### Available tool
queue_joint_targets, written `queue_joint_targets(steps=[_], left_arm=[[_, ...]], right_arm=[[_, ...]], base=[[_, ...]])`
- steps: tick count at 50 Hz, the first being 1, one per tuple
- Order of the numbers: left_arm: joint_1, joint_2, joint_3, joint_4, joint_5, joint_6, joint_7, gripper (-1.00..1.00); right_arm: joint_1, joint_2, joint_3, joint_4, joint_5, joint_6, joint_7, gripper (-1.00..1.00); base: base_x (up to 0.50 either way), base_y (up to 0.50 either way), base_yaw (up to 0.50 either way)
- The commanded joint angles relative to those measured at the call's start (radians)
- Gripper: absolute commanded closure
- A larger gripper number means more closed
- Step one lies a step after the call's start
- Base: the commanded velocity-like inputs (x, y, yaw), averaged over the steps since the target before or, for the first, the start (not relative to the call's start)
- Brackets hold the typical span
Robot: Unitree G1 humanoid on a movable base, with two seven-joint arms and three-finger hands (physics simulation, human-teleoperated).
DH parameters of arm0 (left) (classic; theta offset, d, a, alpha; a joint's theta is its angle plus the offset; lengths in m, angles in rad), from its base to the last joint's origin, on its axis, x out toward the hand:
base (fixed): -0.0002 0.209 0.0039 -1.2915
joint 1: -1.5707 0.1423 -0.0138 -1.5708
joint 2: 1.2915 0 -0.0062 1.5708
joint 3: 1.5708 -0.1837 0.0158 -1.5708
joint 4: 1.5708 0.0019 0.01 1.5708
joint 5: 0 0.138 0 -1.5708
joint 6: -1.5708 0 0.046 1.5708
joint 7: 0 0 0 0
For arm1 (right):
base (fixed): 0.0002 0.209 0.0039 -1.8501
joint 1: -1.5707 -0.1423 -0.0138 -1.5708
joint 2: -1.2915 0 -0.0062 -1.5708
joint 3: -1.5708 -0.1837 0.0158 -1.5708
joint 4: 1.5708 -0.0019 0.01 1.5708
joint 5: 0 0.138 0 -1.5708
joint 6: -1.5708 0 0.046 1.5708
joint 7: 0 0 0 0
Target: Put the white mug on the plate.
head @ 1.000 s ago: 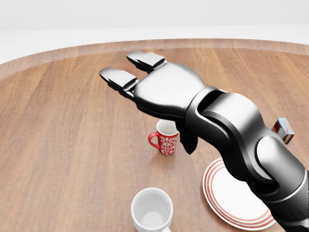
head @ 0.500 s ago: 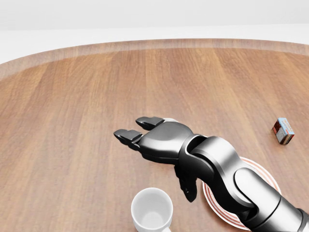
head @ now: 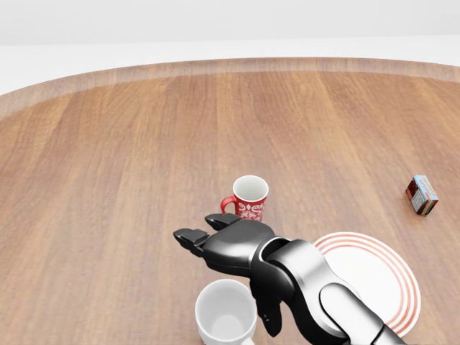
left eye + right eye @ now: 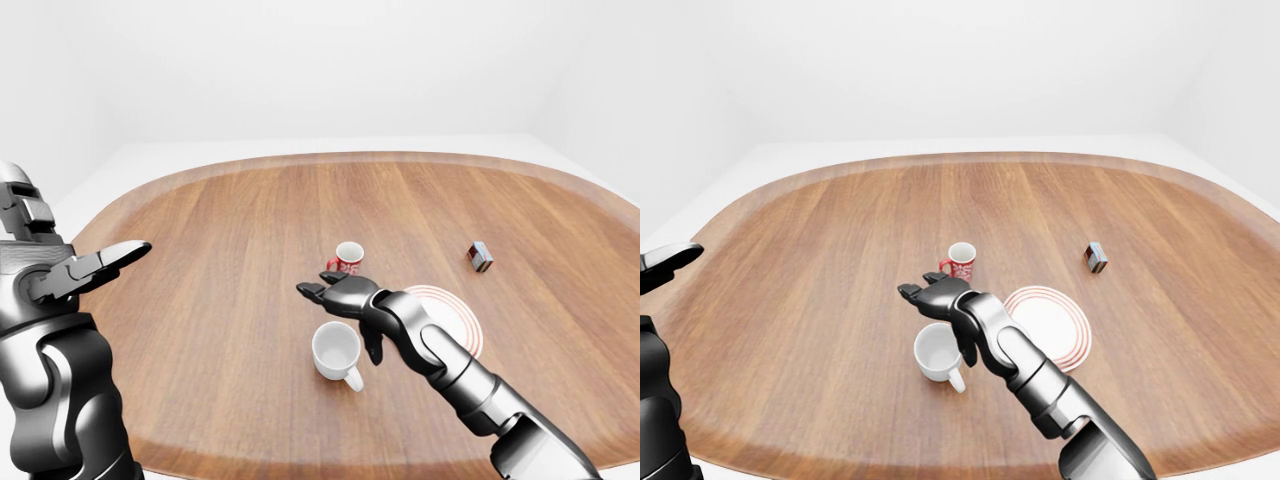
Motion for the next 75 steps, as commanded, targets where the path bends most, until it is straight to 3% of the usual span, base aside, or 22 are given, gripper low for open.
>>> queue_joint_targets(steps=[1,14,55,75], left_arm=[[0.000,-0.001,-0.002,-0.003,0.001,0.000,0.001,-1.00],[0.002,-0.003,-0.002,0.001,0.002,0.000,-0.002,-1.00],[0.005,-0.008,-0.006,-0.001,0.008,0.000,-0.004,-1.00],[0.002,-0.005,-0.003,0.003,0.001,0.000,-0.002,-1.00]], right_arm=[[0.017,0.046,0.020,0.033,-0.034,0.000,0.000,-1.00],[0.004,0.078,0.045,0.053,-0.043,0.000,0.000,-1.00],[0.103,0.205,-0.092,0.170,-0.207,0.000,0.000,-1.00],[0.144,0.318,-0.212,0.262,-0.354,0.000,0.000,-1.00]], base=[[0.00,0.00,0.00],[0.00,0.00,0.00],[0.00,0.00,0.00],[0.00,0.00,0.00]])
